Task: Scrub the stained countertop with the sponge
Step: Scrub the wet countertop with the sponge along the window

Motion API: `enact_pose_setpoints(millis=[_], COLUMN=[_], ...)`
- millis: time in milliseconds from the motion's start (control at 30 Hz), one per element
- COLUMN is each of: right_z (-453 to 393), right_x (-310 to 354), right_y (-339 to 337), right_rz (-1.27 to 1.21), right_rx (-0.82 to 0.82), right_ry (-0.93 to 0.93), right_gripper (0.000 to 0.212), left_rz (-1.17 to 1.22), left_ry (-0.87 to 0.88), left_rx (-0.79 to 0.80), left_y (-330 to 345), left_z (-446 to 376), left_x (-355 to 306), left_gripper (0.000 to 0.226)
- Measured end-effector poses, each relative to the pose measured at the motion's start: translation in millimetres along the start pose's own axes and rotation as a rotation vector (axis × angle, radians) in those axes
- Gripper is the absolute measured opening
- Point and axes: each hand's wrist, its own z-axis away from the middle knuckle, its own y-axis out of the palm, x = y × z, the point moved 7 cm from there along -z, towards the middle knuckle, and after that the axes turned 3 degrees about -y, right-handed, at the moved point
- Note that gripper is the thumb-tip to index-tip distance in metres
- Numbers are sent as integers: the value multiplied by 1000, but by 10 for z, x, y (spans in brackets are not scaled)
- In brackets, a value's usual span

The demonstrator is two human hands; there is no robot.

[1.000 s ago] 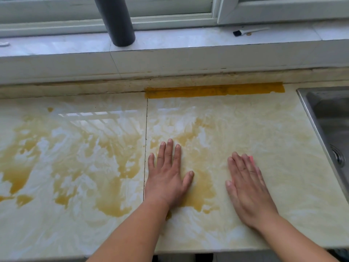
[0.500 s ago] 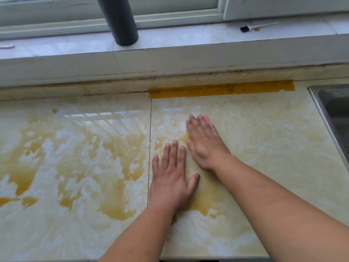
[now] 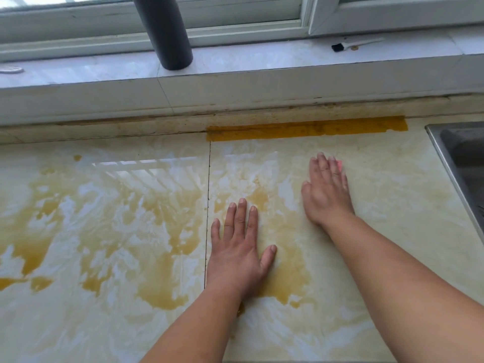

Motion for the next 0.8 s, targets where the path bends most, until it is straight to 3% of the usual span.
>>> enact_pose_setpoints(millis=[167,367,533,633,800], right_z=[90,913,1477,1069,490], right_x=[458,327,257,527,798], right_y=[164,304,427,418,419], right_rz=[10,110,61,107,75], right_rx=[92,89,73,58,135], right_ry=[-227,-426,-413,-456,-348], right_gripper=[65,66,64,65,65], left_rz=[5,51,68,72,85], left_ry=[-4,19,26,27,29], left_rx=[-2,-24,-29,-26,-22], left_y=[-2,5,18,18,24], left_z=[-13,-8,-11,-20,-38], left_x=[-1,18,8,19,42], left_gripper=[87,84,83,82,81])
